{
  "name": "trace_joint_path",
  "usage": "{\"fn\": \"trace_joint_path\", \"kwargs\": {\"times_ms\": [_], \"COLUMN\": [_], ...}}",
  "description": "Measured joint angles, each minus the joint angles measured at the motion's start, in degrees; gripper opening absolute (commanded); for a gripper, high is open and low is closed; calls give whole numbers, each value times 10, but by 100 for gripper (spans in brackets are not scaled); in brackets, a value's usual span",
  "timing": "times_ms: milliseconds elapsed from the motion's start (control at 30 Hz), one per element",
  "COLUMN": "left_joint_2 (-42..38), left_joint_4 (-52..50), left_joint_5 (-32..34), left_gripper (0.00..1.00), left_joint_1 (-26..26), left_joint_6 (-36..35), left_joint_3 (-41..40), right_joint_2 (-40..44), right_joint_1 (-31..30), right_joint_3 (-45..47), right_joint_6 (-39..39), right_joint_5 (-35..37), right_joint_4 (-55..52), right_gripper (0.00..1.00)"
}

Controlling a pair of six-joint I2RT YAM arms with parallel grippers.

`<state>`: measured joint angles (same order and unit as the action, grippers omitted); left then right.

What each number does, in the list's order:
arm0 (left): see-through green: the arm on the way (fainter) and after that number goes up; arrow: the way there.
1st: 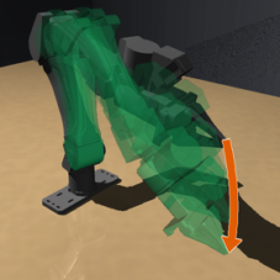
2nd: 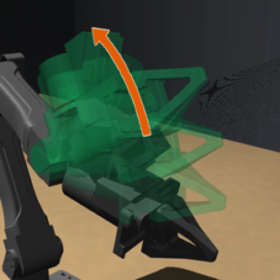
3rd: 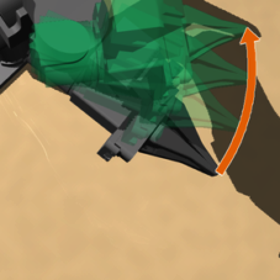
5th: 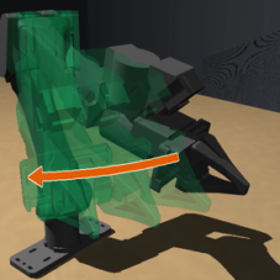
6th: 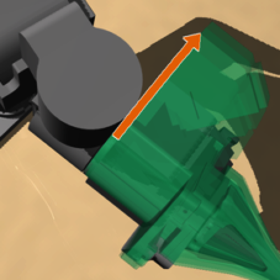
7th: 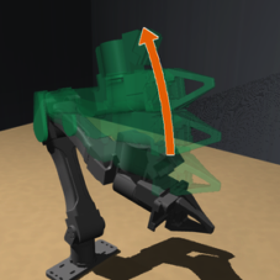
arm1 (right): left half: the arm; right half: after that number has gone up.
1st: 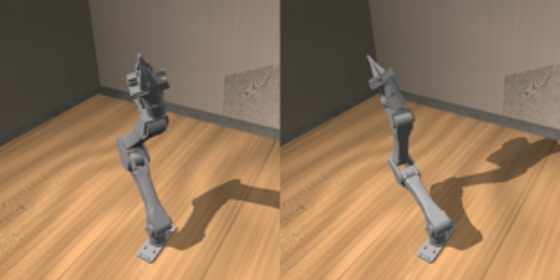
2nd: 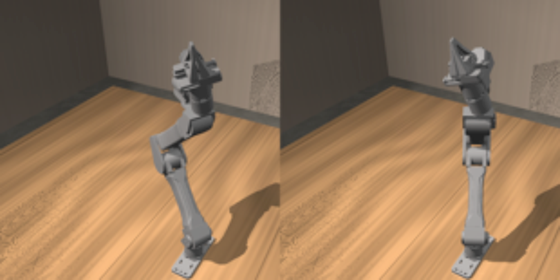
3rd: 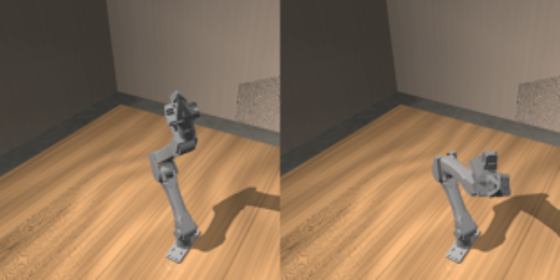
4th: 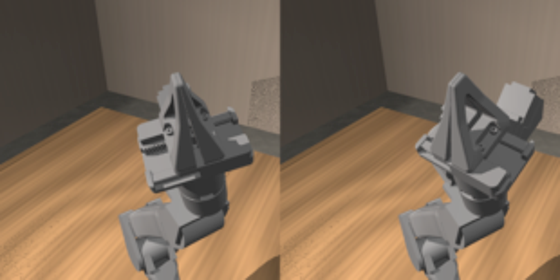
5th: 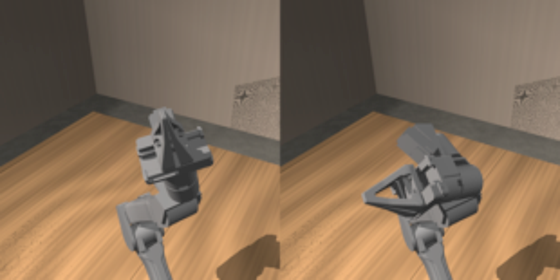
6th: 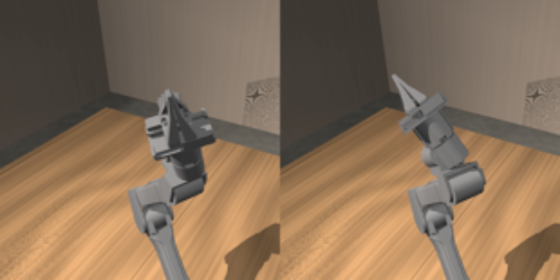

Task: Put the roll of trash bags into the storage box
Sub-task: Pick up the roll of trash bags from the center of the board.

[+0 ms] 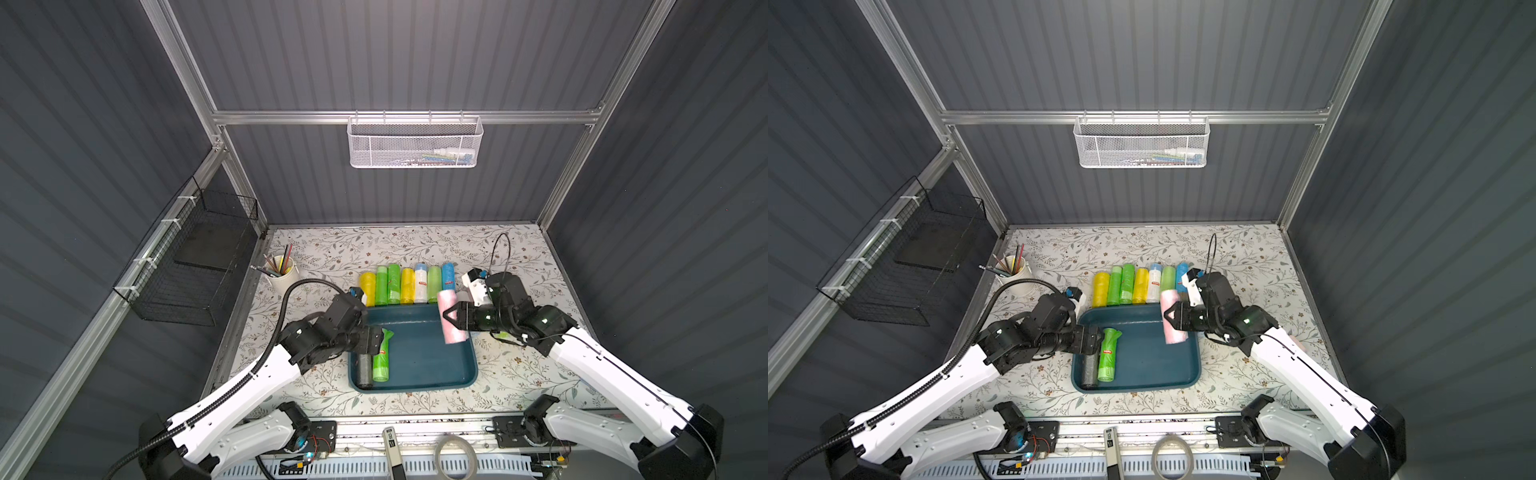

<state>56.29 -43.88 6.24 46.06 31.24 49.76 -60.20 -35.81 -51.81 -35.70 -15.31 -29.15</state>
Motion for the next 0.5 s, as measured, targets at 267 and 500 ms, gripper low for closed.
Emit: {"fn": "trace_joint_path", "kwargs": {"times_ms": [267,500], "left_joint_2": [-19,-5], "left_joint_4": [-14,-19], "left_joint_5": [18,19], "left_gripper": [92,99], "left_joint_1": [0,0], "left_joint_6": [37,13], "left_joint_3": [-42,19], "right_joint_2": [-10,-66], "right_joint_1": [-70,-113], "right_joint_3": [11,16], "right_joint_6": [-78,-153], "right_joint_5": [4,26], "right_joint_4": [64,119], "right_gripper": [42,42]}}
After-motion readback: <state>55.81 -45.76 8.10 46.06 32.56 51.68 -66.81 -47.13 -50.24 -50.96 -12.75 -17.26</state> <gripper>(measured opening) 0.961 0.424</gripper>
